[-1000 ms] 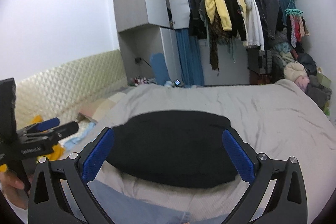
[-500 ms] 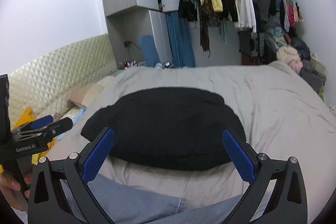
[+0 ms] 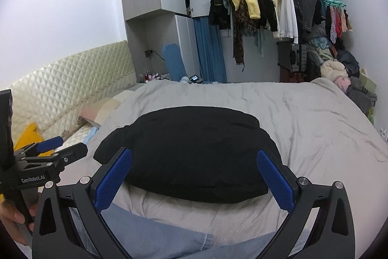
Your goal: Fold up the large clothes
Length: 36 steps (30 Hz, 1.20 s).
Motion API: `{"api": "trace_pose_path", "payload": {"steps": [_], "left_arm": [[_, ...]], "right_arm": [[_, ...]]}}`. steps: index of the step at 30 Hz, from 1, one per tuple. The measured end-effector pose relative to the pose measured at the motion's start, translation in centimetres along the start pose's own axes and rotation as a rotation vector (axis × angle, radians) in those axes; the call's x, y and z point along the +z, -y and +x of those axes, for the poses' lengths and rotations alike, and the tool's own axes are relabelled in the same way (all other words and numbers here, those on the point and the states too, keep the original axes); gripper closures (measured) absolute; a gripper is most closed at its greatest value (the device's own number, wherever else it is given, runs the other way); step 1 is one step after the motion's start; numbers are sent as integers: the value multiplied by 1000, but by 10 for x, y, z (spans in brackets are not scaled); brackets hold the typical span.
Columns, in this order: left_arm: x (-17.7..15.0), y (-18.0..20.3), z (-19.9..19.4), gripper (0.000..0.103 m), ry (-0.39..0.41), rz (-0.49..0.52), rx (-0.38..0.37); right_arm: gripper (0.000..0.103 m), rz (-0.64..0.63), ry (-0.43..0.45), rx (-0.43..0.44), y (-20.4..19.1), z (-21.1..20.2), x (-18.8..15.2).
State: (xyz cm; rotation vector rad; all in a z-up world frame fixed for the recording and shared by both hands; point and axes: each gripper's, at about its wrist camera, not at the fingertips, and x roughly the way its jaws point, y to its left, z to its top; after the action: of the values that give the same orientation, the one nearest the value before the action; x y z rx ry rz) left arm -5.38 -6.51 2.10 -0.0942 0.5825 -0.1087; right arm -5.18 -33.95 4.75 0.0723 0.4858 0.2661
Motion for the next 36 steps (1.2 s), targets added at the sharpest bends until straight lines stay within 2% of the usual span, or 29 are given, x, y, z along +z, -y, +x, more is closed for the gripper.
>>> {"api": "trace_pose_path", "payload": {"steps": [4, 8, 24, 36], "left_arm": [[1, -1, 0, 0, -8, -9, -41], [2, 2, -1, 0, -3, 3, -15], [4, 7, 0, 0, -9, 6, 0], [-1, 9, 6, 0, -25, 8, -18]], "right_arm": [[0, 5, -4, 0, 2, 0, -2], [0, 13, -8, -5, 5, -1, -3], [0, 24, -20, -28, 11, -4, -7], [0, 30, -19, -42, 16, -4, -9]]}}
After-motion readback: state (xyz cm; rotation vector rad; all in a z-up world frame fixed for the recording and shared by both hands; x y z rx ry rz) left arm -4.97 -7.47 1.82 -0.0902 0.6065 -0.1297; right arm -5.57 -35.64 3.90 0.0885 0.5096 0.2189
